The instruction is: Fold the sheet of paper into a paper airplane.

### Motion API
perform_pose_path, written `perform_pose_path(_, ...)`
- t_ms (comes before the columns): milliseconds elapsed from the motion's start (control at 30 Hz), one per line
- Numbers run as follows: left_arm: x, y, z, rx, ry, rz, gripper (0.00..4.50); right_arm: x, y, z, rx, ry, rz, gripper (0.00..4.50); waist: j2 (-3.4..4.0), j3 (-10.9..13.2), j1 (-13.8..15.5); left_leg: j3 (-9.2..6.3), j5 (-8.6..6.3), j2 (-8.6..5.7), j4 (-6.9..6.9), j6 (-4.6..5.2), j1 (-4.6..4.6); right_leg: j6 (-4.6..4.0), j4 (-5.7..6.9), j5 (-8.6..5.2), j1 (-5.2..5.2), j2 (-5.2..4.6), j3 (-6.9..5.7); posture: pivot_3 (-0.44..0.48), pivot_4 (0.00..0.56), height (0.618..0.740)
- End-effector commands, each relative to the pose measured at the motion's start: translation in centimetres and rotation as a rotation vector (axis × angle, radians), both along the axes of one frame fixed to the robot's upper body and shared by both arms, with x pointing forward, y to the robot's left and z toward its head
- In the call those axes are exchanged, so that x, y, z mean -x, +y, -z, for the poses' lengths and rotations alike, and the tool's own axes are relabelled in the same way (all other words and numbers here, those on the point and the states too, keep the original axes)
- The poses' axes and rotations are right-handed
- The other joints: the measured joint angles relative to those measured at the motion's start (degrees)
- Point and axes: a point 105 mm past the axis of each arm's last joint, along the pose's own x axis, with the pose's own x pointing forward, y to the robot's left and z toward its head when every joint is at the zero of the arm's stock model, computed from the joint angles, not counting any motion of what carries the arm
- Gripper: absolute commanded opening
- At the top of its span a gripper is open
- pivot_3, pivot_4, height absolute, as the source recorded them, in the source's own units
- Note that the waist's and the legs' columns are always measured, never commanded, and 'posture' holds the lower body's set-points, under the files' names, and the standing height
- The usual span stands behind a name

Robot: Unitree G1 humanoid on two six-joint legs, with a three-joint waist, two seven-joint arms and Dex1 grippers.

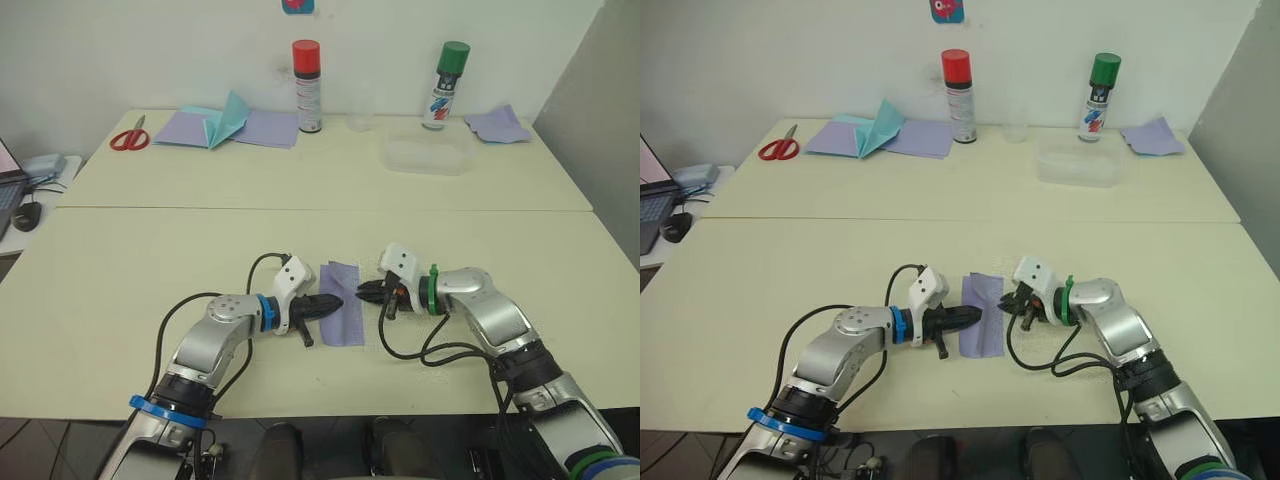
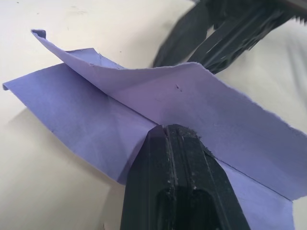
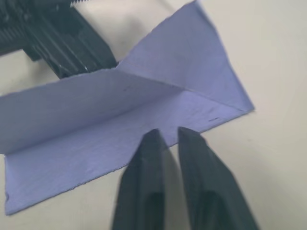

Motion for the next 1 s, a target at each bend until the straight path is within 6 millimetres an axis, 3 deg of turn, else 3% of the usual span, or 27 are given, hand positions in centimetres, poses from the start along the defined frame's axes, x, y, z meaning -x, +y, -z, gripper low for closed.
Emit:
perform_pose_path(33,-0.2,0.8,1.7,-0.064,0.038,-0.042,0.0,-0.1,-0.4,-2.3,-0.046,-0.049,0.027,2.08,0.0,0.0,0.0,-0.01,0.0,0.0,0.0,0.0,0.0,0.0,0.0,0.0,0.0,0.0,-0.01,0.0,0.15,0.74)
perform_pose_path(167,-0.2,0.5,2.0,-0.065,0.041,-0.045,0.0,0.6,0.0,-4.3,-0.152,0.038,0.066,3.53,0.01,0.01,0.02,-0.03,0.0,0.01,0.0,0.0,0.01,0.0,0.0,0.0,0.01,-0.01,-0.04,0.0,0.15,0.74)
perform_pose_path(300,-0.2,0.5,2.1,-0.065,0.043,-0.046,0.0,2.0,1.2,-4.8,-0.218,0.159,0.078,3.53,0.01,0.01,0.05,-0.06,0.0,0.05,0.0,0.0,0.01,0.0,0.01,0.0,0.03,-0.04,-0.03,0.0,0.15,0.74)
perform_pose_path(433,-0.2,0.4,2.2,-0.066,0.047,-0.041,0.0,2.9,2.7,-3.4,-0.186,0.207,0.089,3.53,0.01,0.0,0.06,-0.07,0.0,0.06,0.0,0.0,0.0,0.02,0.01,0.01,0.03,-0.07,-0.02,0.0,0.15,0.74)
perform_pose_path(533,-0.2,0.2,2.2,-0.065,0.045,-0.037,0.0,2.6,2.5,-1.5,-0.102,0.187,0.129,3.53,0.01,0.0,0.11,-0.07,0.0,0.04,0.0,0.0,-0.01,0.01,-0.01,0.0,0.03,-0.07,-0.04,0.0,0.15,0.74)
perform_pose_path(700,-0.2,0.1,2.2,-0.064,0.045,-0.03,0.0,2.1,2.1,-0.9,-0.07,0.167,0.163,3.53,0.01,0.01,0.09,-0.05,0.0,0.0,0.01,0.0,-0.1,0.15,-0.16,0.08,0.01,-0.1,0.01,0.0,0.15,0.74)
perform_pose_path(800,0.0,0.0,2.3,-0.063,0.047,-0.025,0.0,1.8,1.9,-0.8,-0.07,0.167,0.179,2.93,0.01,0.01,0.11,-0.05,0.01,0.0,0.01,0.01,-0.15,0.16,-0.21,0.09,0.02,-0.1,-0.07,0.0,0.15,0.74)
perform_pose_path(1000,0.0,-0.1,2.5,-0.069,0.049,-0.018,0.0,1.6,1.8,-1.3,-0.13,0.211,0.21,0.71,0.02,0.0,0.11,-0.07,0.01,0.0,0.01,0.01,-0.26,0.2,-0.33,0.11,0.01,-0.09,-0.14,0.0,0.15,0.74)
